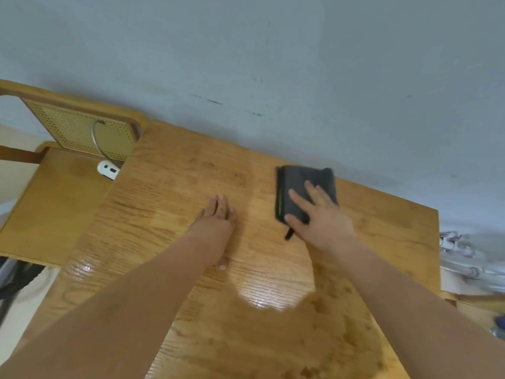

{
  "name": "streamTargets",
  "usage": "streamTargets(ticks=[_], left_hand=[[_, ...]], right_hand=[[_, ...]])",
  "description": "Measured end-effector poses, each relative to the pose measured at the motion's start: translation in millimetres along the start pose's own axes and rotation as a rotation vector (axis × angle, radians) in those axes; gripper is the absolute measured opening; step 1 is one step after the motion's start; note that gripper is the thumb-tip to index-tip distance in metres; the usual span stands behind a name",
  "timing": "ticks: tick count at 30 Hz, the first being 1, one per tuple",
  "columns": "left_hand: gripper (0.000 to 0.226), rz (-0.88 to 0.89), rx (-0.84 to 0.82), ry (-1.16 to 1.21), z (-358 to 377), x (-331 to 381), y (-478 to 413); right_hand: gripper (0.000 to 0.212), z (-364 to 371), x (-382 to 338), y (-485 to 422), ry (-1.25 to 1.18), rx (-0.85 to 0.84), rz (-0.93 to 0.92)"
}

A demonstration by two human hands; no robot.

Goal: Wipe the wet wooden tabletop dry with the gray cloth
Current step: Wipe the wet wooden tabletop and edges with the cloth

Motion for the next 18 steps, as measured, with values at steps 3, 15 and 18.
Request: streamTargets(ticks=[3, 15, 18], left_hand=[[0.14, -0.001, -0.03, 0.015, 5, -1, -3], [0.129, 0.137, 0.073, 0.076, 7, -9, 4], [0.13, 0.166, 0.096, 0.108, 3, -11, 9]], right_hand=[[0.066, -2, 3, -29, -0.079, -0.005, 0.185], [0.061, 57, -95, 77, 0.025, -0.062, 0.039], [0.062, 47, -99, 59, -0.011, -0.064, 0.046]])
Point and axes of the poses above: each hand's wrist, its own y-axis away from the middle knuckle, its own z-axis out of the palm, x = y × z, the point moved 10 cm from there along -y, towards the middle knuckle, and after that the axes turned 6 degrees about y, right-handed, at the moved point
